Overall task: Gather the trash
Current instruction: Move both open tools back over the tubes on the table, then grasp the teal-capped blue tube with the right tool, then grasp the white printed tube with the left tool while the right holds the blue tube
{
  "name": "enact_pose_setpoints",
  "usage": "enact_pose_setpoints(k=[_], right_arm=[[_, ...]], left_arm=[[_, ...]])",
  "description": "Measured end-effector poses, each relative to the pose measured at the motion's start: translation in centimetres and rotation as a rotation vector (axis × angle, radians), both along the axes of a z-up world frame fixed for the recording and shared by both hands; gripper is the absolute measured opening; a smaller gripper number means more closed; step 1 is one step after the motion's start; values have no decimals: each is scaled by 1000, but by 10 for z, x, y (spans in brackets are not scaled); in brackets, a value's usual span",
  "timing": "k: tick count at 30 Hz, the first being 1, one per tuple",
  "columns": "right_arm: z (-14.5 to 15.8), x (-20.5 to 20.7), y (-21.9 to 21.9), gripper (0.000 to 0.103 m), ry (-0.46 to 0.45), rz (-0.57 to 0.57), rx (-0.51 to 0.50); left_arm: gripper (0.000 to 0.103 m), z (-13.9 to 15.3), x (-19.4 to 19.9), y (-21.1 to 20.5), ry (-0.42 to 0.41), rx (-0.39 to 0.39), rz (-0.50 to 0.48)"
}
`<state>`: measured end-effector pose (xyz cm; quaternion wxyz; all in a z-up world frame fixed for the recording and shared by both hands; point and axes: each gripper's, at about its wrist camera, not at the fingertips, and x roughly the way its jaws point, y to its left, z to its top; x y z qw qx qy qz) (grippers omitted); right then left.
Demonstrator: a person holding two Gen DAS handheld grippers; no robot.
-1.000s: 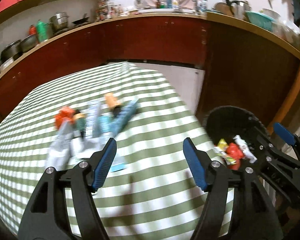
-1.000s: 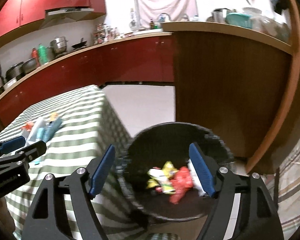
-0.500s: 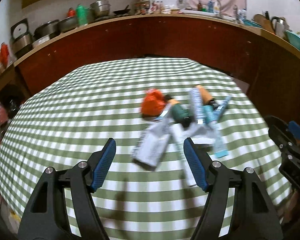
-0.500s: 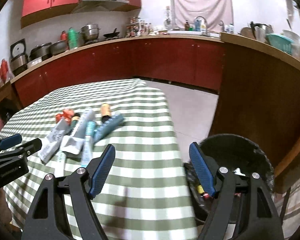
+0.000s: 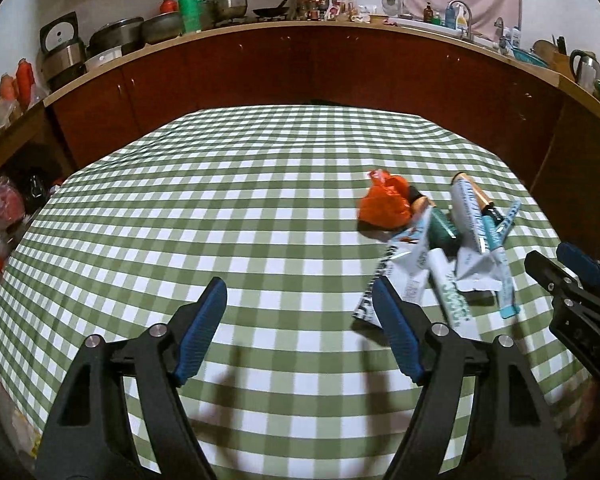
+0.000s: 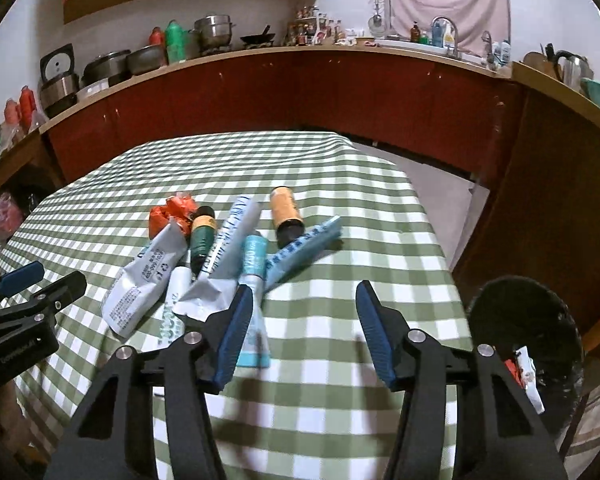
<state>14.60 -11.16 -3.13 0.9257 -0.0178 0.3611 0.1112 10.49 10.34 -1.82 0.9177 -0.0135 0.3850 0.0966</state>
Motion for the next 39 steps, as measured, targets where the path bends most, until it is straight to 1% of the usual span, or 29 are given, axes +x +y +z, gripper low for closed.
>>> enact_pose_setpoints(k=[5,8,11,13,14,15,16,22,31,32,34,39], right_arm=[[-2,10,16,48,29,22,-22],[-5,14,23,43,52,32,-35],[-8,18,29,34,81,47,-42],[-9,20,31,25,99,55,-39],[-10,20,31,23,107,57,-38],[-10,21,30,16,110,58,-36],[-10,20,30,14,111,58,-31],[-8,13,28,13,93,46,-21],[-3,2,2,13,64,7,3],[-3,1,-2,13,63,1,5],[-3,0,-7,13,61,-7,9],[-4,-2,-25,13,60,-28,27]], left_arm=[[74,-3,4,15,7,-14,18],[74,-4,6,21,12,-21,20],[74,-6,9,23,19,-33,10],[74,-7,10,22,18,-34,4],[74,-8,11,22,17,-34,-1],[74,-8,11,21,17,-35,-3],[74,-9,12,20,17,-39,-6],[74,-10,15,13,13,-60,-23],[75,-13,21,-12,17,-73,-75],[75,-13,22,-14,18,-75,-80],[80,-14,26,-20,21,-80,-94],[80,-24,39,-32,49,-75,-123]])
